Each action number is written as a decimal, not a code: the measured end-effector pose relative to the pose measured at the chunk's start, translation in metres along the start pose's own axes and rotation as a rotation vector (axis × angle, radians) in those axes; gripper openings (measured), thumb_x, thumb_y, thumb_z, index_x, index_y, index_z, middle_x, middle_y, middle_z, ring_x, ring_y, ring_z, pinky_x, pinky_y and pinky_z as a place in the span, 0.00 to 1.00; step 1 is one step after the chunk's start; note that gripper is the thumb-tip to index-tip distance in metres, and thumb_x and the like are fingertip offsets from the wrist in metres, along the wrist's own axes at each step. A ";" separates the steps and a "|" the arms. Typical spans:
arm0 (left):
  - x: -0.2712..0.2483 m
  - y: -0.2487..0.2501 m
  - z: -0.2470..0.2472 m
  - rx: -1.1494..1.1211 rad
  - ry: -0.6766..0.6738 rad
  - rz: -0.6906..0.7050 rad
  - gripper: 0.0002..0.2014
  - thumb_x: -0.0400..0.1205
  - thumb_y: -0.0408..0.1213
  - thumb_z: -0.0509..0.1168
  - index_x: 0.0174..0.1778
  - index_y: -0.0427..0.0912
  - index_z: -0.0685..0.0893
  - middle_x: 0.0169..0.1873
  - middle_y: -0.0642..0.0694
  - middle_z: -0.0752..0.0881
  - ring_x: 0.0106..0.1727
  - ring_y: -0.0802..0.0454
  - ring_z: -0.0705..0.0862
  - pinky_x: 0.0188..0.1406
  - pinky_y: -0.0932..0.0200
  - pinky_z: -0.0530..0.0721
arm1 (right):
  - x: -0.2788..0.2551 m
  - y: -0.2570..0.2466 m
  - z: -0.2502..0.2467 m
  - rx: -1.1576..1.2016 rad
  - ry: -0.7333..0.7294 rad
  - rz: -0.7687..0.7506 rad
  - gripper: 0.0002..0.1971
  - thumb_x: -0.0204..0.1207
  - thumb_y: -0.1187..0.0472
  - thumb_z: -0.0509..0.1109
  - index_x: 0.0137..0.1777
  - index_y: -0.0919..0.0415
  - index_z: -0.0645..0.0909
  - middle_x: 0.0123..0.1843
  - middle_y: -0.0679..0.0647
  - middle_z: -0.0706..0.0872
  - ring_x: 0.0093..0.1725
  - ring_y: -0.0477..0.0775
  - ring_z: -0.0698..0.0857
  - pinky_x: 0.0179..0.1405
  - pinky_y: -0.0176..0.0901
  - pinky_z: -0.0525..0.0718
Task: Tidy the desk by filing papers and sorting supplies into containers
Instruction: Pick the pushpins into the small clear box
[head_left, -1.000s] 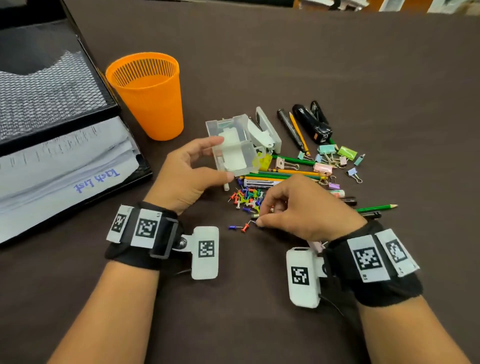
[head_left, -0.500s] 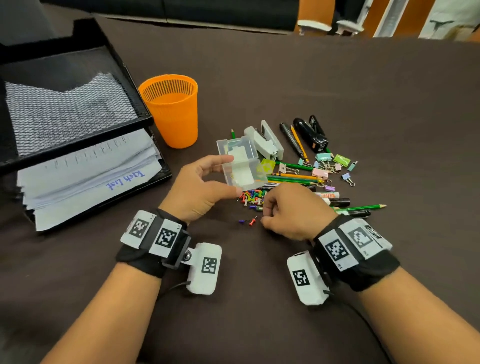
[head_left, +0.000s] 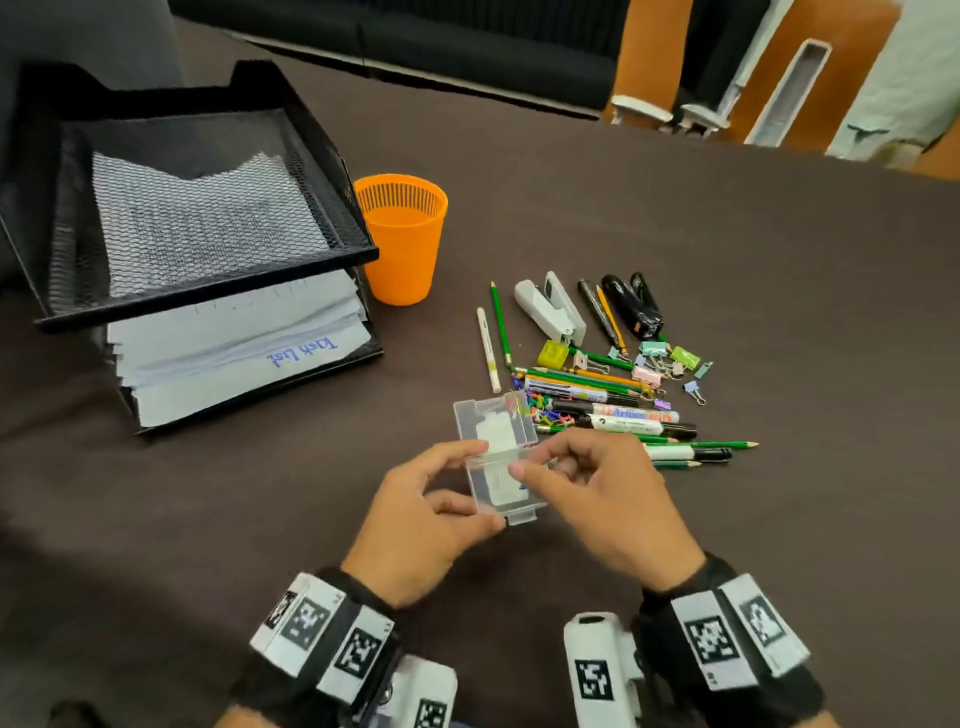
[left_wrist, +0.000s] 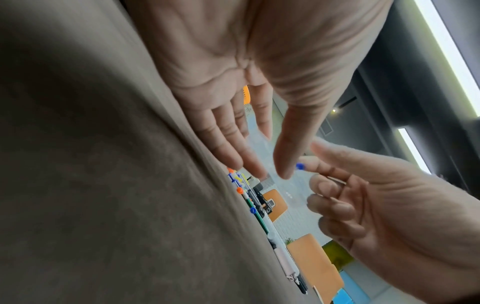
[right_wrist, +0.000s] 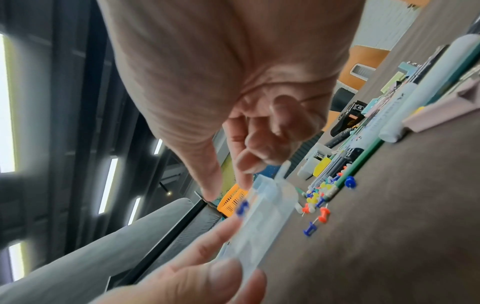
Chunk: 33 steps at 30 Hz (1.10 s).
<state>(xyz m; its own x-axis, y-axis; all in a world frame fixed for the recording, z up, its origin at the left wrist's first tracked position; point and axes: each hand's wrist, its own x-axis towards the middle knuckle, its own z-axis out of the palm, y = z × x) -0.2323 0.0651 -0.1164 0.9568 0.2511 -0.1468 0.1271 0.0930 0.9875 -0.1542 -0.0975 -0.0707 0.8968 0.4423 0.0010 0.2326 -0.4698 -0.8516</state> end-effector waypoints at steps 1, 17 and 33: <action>0.000 0.000 0.001 -0.009 0.008 0.013 0.31 0.67 0.17 0.78 0.59 0.52 0.85 0.55 0.53 0.87 0.38 0.48 0.91 0.40 0.63 0.87 | 0.001 -0.001 0.001 -0.001 0.011 -0.002 0.07 0.72 0.52 0.79 0.39 0.53 0.88 0.24 0.49 0.77 0.24 0.43 0.72 0.27 0.37 0.73; 0.017 -0.005 -0.020 -0.004 0.124 -0.099 0.30 0.68 0.19 0.77 0.60 0.53 0.84 0.61 0.45 0.84 0.39 0.51 0.92 0.43 0.53 0.89 | 0.059 0.020 0.003 -0.637 -0.261 0.055 0.13 0.77 0.54 0.72 0.60 0.47 0.87 0.45 0.43 0.85 0.50 0.49 0.85 0.54 0.46 0.84; 0.009 -0.006 -0.022 -0.015 0.040 -0.055 0.31 0.70 0.19 0.76 0.59 0.59 0.84 0.57 0.56 0.87 0.41 0.55 0.91 0.38 0.60 0.88 | 0.012 -0.023 0.020 -0.209 -0.006 -0.045 0.03 0.72 0.59 0.78 0.39 0.51 0.87 0.32 0.46 0.86 0.32 0.44 0.81 0.33 0.33 0.81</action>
<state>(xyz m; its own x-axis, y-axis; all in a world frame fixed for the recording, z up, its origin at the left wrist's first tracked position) -0.2300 0.0880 -0.1252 0.9372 0.2832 -0.2034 0.1752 0.1216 0.9770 -0.1563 -0.0660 -0.0613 0.8817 0.4708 0.0324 0.3457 -0.5977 -0.7233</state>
